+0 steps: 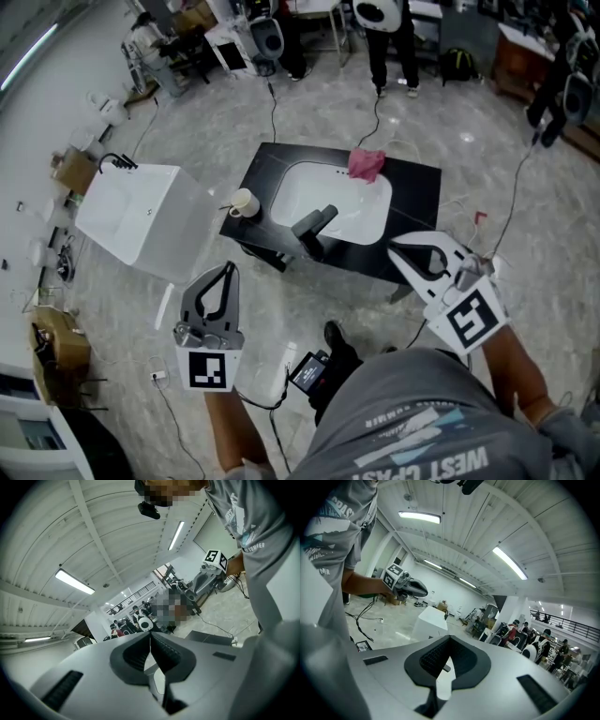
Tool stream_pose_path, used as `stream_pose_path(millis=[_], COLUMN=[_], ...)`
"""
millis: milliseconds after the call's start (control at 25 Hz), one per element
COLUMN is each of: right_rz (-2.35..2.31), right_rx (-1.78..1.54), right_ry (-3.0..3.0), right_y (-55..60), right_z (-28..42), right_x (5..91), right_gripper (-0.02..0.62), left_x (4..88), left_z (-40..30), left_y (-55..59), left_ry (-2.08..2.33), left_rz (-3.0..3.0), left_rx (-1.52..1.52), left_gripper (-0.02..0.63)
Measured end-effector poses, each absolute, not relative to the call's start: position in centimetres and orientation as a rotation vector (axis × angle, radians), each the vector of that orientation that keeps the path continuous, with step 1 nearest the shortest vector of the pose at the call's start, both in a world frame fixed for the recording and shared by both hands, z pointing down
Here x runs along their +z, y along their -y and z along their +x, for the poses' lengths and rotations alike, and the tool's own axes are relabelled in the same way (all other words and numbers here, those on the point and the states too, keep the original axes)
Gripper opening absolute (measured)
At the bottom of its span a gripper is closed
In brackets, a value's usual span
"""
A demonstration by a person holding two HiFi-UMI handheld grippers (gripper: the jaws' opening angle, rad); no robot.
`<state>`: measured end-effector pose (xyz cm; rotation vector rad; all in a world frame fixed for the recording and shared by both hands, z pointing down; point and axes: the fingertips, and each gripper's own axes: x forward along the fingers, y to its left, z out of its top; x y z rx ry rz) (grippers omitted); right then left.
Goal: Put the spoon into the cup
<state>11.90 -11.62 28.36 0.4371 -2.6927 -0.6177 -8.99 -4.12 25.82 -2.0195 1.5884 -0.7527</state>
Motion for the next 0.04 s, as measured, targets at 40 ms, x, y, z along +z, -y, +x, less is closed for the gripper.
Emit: stream_pose_path(millis=[40], right_rz=[0.437], right_rx=[-0.616], right_ry=[2.691], right_y=[11.38], right_z=[12.36], right_x=[28.48], right_gripper=[0.029], left_x=[25.9], left_z=[-8.56], left_y=[3.82], left_ry=[-1.586], left_rz=[-2.018], left_rx=[-0.754], left_gripper=[0.008])
